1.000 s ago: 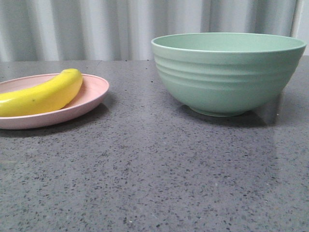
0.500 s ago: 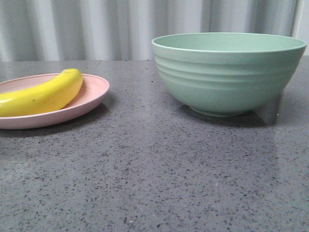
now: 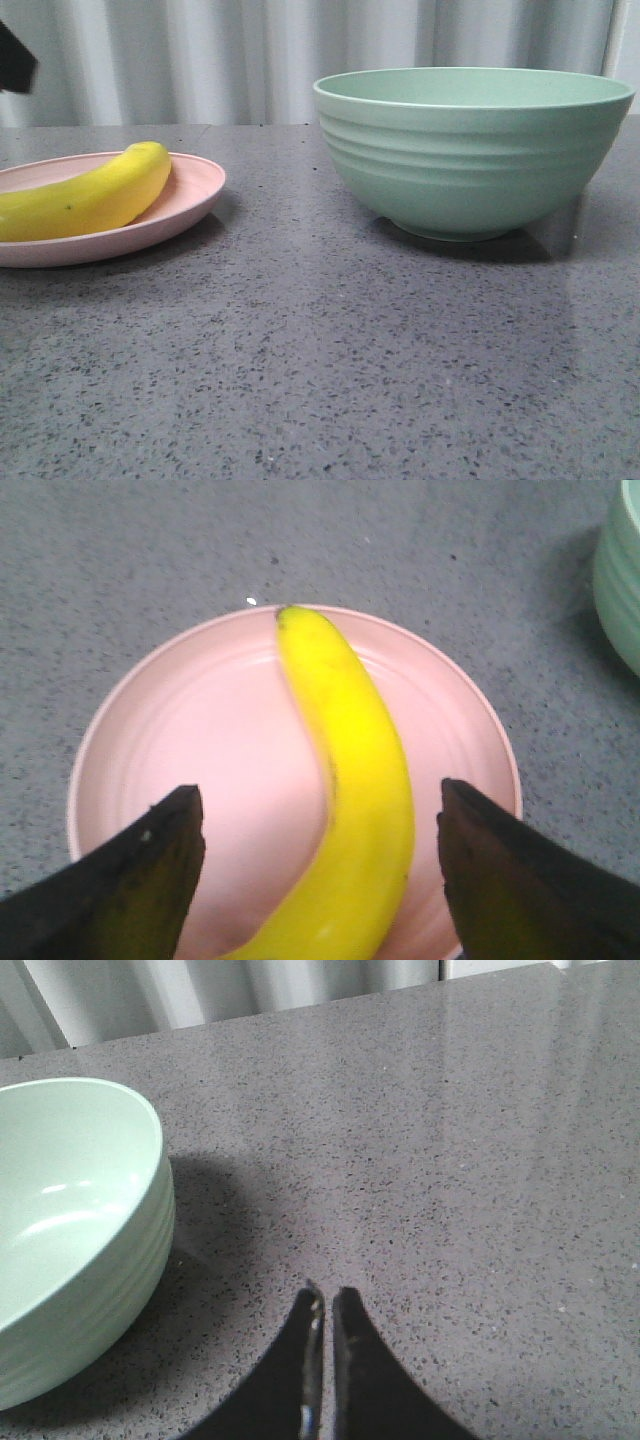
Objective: Transfer banana from pink plate to green bowl
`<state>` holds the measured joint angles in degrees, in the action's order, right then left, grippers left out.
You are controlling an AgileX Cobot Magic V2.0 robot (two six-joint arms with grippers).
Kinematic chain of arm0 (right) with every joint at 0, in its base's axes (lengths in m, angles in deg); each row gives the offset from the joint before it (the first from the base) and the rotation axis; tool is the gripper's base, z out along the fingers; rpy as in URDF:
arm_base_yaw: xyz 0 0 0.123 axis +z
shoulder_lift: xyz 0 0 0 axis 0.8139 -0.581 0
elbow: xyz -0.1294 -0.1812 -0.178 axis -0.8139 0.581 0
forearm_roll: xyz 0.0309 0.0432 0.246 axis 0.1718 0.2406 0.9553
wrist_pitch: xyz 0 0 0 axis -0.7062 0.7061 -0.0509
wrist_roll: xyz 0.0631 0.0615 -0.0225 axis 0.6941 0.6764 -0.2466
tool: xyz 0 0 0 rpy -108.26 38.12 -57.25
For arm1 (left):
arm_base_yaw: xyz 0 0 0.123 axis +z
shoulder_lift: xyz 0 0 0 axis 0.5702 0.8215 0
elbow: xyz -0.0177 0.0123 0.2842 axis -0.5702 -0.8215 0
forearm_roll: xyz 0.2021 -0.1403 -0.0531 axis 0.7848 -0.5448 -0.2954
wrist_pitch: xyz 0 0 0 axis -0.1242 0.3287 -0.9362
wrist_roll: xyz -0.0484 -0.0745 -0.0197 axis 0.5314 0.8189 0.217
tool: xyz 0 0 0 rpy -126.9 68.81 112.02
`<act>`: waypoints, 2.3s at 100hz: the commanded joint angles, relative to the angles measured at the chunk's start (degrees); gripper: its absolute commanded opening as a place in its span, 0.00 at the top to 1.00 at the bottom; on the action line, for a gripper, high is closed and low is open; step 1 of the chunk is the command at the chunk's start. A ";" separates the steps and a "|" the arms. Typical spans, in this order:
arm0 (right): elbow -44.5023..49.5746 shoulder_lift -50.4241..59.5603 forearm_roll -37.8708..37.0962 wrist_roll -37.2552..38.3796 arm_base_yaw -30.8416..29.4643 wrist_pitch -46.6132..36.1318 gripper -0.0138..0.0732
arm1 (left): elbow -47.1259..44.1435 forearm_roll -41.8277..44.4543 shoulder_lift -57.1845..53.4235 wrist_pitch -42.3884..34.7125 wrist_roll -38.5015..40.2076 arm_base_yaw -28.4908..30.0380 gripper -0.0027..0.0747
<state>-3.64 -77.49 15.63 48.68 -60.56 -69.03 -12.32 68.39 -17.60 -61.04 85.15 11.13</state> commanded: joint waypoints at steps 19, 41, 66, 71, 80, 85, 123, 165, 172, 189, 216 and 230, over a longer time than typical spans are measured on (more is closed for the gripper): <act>-2.16 -0.54 0.04 -0.42 -0.34 -4.04 0.92 | 6.62 -0.63 8.05 4.62 -5.19 -1.76 0.39; -2.16 -0.54 0.04 -0.42 -0.34 -4.14 0.92 | 7.21 -0.63 12.32 6.03 -6.81 -1.76 0.39; -2.16 -0.54 0.04 -0.42 -0.34 -4.14 0.92 | 7.77 -0.39 15.62 6.03 -6.90 -1.76 0.39; -2.16 -0.54 0.04 -0.42 -0.34 -4.14 0.92 | 7.77 -0.39 16.18 6.12 -6.90 -1.76 0.39; -2.16 -0.54 0.04 -0.42 -0.34 -4.14 0.92 | 7.80 -0.39 17.11 6.12 -6.90 -1.76 0.41; -2.16 -0.54 0.04 -0.42 -0.34 -4.14 0.92 | 7.80 -0.39 17.41 6.12 -6.90 -1.76 0.45; -2.59 -0.54 0.41 -0.42 -0.23 -2.57 0.92 | 9.56 -0.16 17.41 8.63 -7.30 -1.76 0.95; -16.70 -3.03 12.50 -11.69 0.85 16.91 0.77 | 21.82 -0.80 14.65 15.69 -12.36 -8.83 0.99; -19.26 -5.02 16.03 -13.46 2.28 19.05 0.64 | 23.43 -0.80 14.26 15.81 -12.36 -11.41 0.99; -25.05 -11.88 18.49 -13.45 7.04 20.90 0.42 | 26.27 -0.80 13.59 15.81 -12.49 -17.78 0.99; -34.67 -26.08 20.85 -13.45 19.74 18.84 0.42 | 26.68 -0.92 13.70 14.99 -12.49 -25.39 0.99; -38.72 -32.73 22.65 -13.34 26.37 14.47 0.42 | 26.68 -0.92 13.70 14.59 -12.49 -27.53 0.99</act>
<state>-38.45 -107.83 35.54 36.12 -37.17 -48.49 12.19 68.48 -2.08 -42.29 72.63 -15.06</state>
